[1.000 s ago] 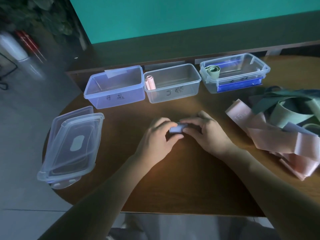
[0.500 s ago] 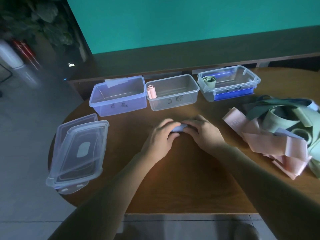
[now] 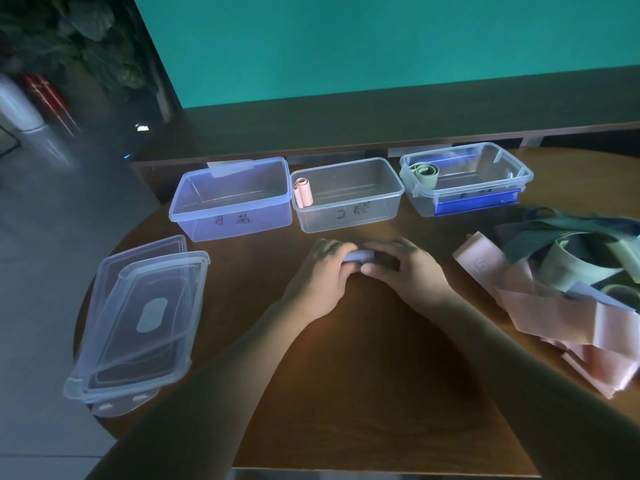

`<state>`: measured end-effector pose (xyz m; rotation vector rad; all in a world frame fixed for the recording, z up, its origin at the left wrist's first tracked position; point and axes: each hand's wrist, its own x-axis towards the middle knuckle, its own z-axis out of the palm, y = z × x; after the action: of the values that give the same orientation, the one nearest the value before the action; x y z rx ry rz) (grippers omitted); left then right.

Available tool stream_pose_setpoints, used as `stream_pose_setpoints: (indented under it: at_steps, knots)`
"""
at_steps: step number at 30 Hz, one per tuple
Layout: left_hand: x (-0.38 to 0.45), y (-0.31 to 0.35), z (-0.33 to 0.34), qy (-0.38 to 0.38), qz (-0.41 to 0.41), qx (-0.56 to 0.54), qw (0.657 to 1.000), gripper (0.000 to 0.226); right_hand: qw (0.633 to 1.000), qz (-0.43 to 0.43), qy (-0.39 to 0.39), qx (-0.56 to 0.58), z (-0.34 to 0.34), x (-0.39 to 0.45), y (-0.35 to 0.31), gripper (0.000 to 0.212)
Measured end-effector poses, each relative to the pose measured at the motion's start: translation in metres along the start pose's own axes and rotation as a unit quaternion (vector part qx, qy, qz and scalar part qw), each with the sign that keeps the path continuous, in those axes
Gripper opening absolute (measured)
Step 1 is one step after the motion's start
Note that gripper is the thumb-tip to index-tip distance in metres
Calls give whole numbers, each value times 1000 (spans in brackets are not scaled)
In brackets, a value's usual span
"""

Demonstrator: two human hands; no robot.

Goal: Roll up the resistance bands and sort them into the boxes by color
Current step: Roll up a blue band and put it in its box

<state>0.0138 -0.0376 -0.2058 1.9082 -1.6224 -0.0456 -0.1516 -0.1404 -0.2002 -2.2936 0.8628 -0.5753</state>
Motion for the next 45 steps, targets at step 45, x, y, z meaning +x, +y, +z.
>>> stream_pose_setpoints:
  at_steps: [45]
  knots:
    - [19,-184,-205,231,-153,-16,961,28,960,-35,-49,273,74,216,-211,11]
